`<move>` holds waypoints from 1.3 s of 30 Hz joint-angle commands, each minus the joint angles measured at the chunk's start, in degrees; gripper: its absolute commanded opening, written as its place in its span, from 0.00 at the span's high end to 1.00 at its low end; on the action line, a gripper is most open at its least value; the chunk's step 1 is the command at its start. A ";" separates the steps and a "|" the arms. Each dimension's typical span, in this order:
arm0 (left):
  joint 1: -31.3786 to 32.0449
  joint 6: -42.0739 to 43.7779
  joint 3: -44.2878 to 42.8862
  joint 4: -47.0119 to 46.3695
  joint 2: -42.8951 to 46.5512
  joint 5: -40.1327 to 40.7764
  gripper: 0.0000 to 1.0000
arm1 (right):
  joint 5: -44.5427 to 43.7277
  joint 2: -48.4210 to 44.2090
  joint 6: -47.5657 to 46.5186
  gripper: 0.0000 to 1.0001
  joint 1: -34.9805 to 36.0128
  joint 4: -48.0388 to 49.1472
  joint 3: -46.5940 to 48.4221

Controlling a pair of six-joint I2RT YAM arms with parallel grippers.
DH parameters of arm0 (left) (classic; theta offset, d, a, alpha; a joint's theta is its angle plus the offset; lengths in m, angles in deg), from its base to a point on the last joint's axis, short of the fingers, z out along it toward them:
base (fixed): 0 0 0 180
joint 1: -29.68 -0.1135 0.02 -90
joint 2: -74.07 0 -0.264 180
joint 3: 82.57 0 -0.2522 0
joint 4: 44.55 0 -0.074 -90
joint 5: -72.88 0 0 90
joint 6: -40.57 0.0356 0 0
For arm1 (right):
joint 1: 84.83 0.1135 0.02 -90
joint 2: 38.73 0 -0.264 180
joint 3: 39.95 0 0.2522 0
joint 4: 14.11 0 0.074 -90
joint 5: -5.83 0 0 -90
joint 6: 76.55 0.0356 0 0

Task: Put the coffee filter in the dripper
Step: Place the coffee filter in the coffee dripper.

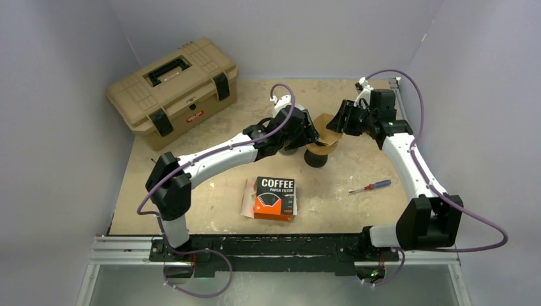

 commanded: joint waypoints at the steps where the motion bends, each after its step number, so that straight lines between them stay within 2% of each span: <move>1: -0.49 0.18 -1.22 -1.05 3.15 -1.07 0.33 | -0.99 -2.59 -1.02 0.48 0.14 -0.94 2.52; 9: -0.69 0.17 -0.81 -1.53 3.29 -1.33 0.33 | -1.48 -0.51 -1.35 0.34 0.30 1.60 1.07; 17: -0.68 -0.70 0.44 -2.52 2.70 -1.72 0.39 | -6.05 2.14 -0.97 0.33 4.78 2.25 1.95; 20: -0.72 -0.87 0.76 -2.86 2.42 -2.11 0.42 | -8.20 2.90 -0.85 0.37 5.83 2.16 1.96; 23: -0.71 -0.98 1.09 -2.97 2.41 -2.32 0.45 | -9.56 2.91 -0.92 0.46 5.93 2.10 1.62; 30: -0.68 -1.23 1.73 -2.19 2.50 -0.67 0.55 | -10.13 3.39 -1.41 0.59 6.09 1.77 1.76; 36: -0.80 -1.32 1.56 -1.50 2.34 0.23 0.66 | -11.55 3.18 -2.20 0.61 6.38 1.01 1.74; 39: -0.81 -1.32 1.46 -1.41 2.37 0.15 0.68 | -11.51 3.54 -2.50 0.71 6.37 0.90 1.49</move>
